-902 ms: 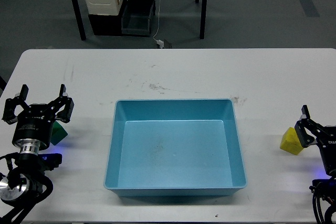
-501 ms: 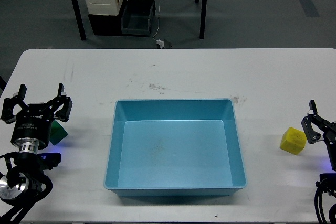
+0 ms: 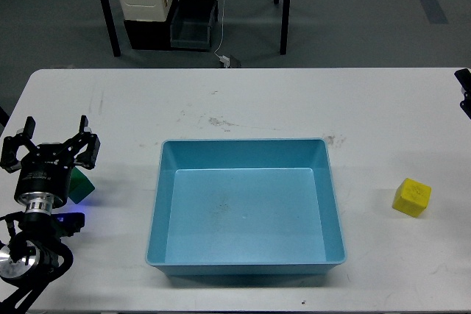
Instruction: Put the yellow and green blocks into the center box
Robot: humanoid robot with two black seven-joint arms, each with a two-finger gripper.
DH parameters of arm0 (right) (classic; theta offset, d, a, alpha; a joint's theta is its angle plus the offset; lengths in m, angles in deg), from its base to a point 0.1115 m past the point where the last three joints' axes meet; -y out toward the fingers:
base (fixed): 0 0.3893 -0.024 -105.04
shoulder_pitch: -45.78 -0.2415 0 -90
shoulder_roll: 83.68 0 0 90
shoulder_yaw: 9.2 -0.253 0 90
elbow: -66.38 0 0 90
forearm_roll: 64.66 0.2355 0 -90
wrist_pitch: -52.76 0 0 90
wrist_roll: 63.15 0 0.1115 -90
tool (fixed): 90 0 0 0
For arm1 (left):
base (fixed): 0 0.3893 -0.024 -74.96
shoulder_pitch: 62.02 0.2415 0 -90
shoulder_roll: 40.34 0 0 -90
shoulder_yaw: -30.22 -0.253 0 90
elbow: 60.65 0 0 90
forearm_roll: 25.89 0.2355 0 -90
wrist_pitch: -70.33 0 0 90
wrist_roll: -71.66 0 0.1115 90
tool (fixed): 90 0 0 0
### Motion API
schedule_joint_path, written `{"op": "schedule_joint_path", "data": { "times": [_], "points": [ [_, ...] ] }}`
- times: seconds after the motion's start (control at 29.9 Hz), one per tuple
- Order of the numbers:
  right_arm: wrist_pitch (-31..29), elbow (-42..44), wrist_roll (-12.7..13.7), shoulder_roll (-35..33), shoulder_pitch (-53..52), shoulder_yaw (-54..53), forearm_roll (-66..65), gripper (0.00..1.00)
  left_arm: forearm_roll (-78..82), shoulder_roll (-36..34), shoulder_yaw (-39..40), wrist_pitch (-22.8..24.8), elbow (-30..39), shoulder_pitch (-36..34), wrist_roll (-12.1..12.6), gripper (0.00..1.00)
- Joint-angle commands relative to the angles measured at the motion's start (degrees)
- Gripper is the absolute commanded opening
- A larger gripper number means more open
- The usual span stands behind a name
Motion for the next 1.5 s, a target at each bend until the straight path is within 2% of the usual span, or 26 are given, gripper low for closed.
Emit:
{"op": "schedule_joint_path", "data": {
  "times": [0.0, 0.03, 0.1, 0.3, 0.4, 0.53, 0.74, 1.0, 1.47],
  "points": [
    [-0.22, 0.14, -3.18, -7.42, -7.56, 9.76, -16.69, 1.0, 0.0, 0.0, 0.01, 0.0, -0.08, 0.16, 0.0, 1.0],
    [-0.22, 0.57, -5.89, -8.83, -9.67, 13.01, -18.81, 1.0, -0.08, 0.0, 0.01, 0.0, -0.08, 0.16, 0.0, 1.0],
    [-0.22, 1.1, -13.27, -11.56, -14.24, 21.7, -21.81, 1.0, -0.08, 0.0, 0.01, -0.09, -0.08, 0.16, 0.0, 1.0],
    [-0.31, 1.02, -13.88, -23.86, -33.48, 52.9, -31.2, 0.99, -0.08, 0.09, 0.01, -0.09, -0.17, 0.16, -0.09, 1.0],
    [-0.31, 1.19, -13.88, -24.84, -44.03, 68.1, -39.73, 0.98, -0.08, 0.09, 0.01, -0.09, -0.26, 0.16, 0.0, 1.0],
    [-0.31, 1.02, -13.88, -24.67, -51.6, 82.1, -45.89, 0.98, -0.08, 0.09, 0.01, -0.09, -0.35, 0.16, 0.0, 1.0],
    [-0.31, 1.45, -13.88, -20.55, -52.67, 88.45, -53.8, 0.98, -0.08, 0.18, 0.01, -0.09, -0.44, 0.25, -0.09, 1.0],
    [-0.57, 7.34, -13.88, -15.88, -53.38, 94.07, -55.57, 0.98, -0.17, 0.18, 0.01, -0.18, -0.61, 0.34, -0.09, 1.0],
    [-0.57, 9.28, -13.88, -15.0, -53.9, 92.85, -54.43, 0.98, -0.08, 1.32, 0.01, -0.18, -1.14, 0.25, -0.09, 1.0]
  ]
}}
